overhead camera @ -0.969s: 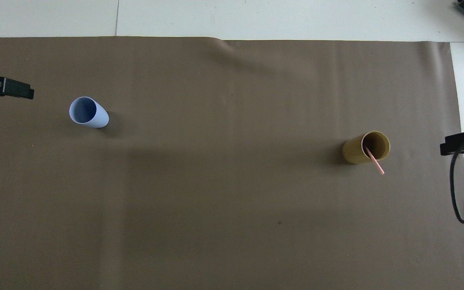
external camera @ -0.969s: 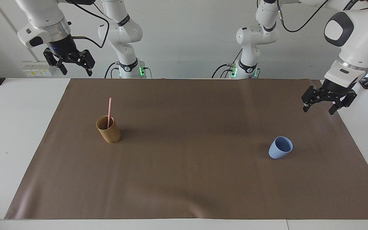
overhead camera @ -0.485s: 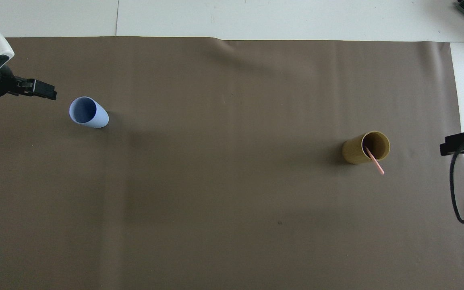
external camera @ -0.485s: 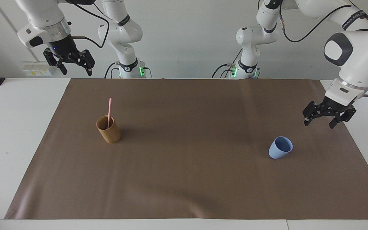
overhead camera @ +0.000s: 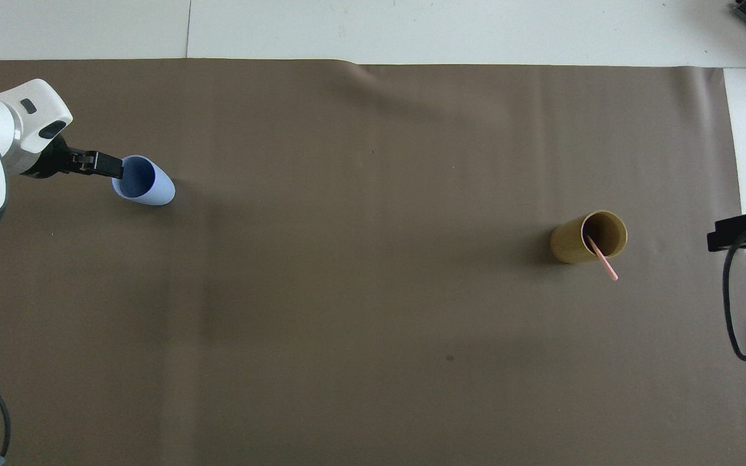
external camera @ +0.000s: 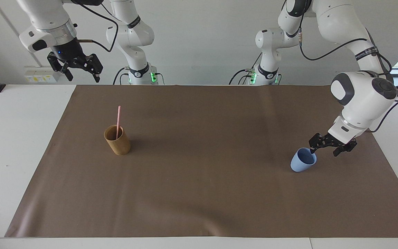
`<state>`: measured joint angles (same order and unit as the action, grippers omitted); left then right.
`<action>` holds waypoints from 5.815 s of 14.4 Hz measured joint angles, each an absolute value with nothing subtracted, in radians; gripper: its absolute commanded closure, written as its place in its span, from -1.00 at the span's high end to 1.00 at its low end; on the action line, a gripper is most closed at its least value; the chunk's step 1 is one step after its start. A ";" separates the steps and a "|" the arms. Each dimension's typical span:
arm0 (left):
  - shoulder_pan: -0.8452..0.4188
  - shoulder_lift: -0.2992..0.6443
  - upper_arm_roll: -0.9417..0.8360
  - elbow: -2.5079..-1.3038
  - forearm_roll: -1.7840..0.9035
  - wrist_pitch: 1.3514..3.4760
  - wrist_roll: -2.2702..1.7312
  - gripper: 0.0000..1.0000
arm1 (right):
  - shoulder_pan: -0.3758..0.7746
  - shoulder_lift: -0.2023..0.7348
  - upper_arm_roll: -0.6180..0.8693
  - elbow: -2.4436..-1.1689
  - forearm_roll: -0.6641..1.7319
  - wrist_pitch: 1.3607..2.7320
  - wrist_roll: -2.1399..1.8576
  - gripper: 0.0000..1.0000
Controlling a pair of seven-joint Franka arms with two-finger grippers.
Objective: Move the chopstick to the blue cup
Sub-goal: 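Reach the left gripper to the light blue cup and grasp it, then carry the blue cup with the left gripper toward the table center, then set down the cup and withdraw the left gripper while the right gripper reaches the tube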
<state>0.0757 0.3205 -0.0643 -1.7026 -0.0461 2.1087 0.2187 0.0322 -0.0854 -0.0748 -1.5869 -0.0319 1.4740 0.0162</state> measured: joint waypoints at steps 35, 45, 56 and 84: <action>-0.558 0.198 -0.090 -1.852 -0.064 2.117 -0.479 -1.00 | 0.029 -0.106 -0.082 -1.607 -0.032 1.473 0.016 1.00; -0.661 0.186 -0.095 -1.947 -0.064 2.194 -0.555 -1.00 | 0.032 -0.117 -0.079 -1.646 -0.032 1.541 0.016 1.00; -0.662 0.183 -0.087 -1.966 -0.064 2.217 -0.574 1.00 | 0.032 -0.118 -0.079 -1.808 0.043 1.580 0.158 1.00; -0.110 -0.031 -0.055 -1.478 -0.045 1.413 -0.047 1.00 | 0.008 0.047 -0.080 -1.908 0.231 1.654 0.282 -1.00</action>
